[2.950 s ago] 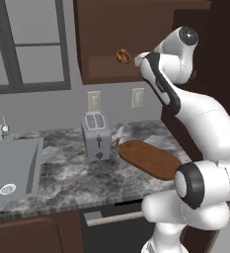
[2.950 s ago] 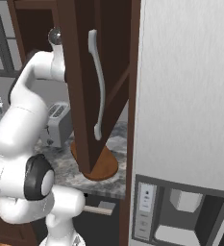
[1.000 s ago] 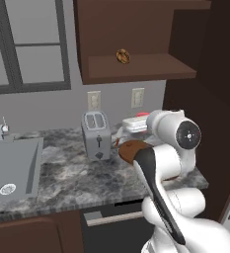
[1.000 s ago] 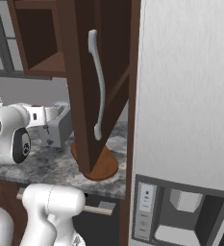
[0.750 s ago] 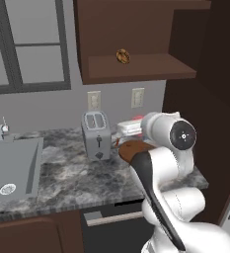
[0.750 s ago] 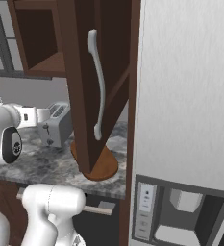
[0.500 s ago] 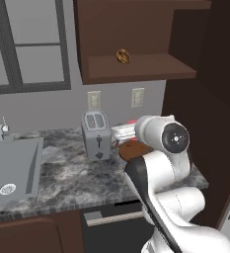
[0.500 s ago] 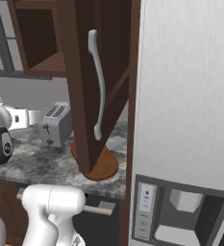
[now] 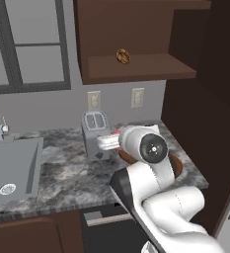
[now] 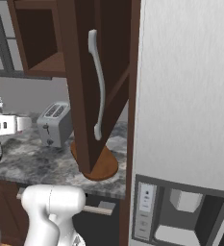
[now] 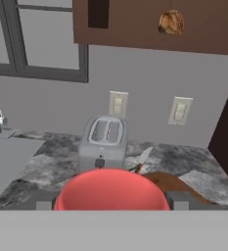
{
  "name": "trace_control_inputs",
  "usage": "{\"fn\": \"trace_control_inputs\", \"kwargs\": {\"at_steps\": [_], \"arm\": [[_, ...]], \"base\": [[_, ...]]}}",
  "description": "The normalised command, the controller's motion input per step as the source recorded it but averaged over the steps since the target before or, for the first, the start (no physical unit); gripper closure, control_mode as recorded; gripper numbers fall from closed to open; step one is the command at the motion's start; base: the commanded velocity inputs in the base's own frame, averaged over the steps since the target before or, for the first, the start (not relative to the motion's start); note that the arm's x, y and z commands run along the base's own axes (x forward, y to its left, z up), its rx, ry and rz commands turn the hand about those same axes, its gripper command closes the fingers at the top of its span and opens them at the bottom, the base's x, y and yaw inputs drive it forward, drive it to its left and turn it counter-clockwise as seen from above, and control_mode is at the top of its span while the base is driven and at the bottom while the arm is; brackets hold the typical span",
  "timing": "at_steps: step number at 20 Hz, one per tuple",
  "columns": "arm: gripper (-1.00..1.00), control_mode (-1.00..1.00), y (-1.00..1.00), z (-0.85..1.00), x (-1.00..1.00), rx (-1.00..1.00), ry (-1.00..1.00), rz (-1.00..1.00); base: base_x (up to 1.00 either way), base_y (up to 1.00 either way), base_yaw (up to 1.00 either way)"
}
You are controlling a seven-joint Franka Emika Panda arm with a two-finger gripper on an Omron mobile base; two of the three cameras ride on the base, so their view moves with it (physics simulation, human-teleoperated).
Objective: Pick the bread, place it on the cutting board, pick the jam, place it on the counter, and close the cabinet.
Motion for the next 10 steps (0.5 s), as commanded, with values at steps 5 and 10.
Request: {"fn": "trace_control_inputs", "kwargs": {"at_steps": [5,10], "arm": [[1.00,-1.00,0.30,-0.34,0.02,0.00,0.00,0.00],[1.00,-1.00,0.28,-0.33,0.10,0.00,0.00,0.00]], "base": [[0.00,0.00,0.00],[0.00,0.00,0.00]]}}
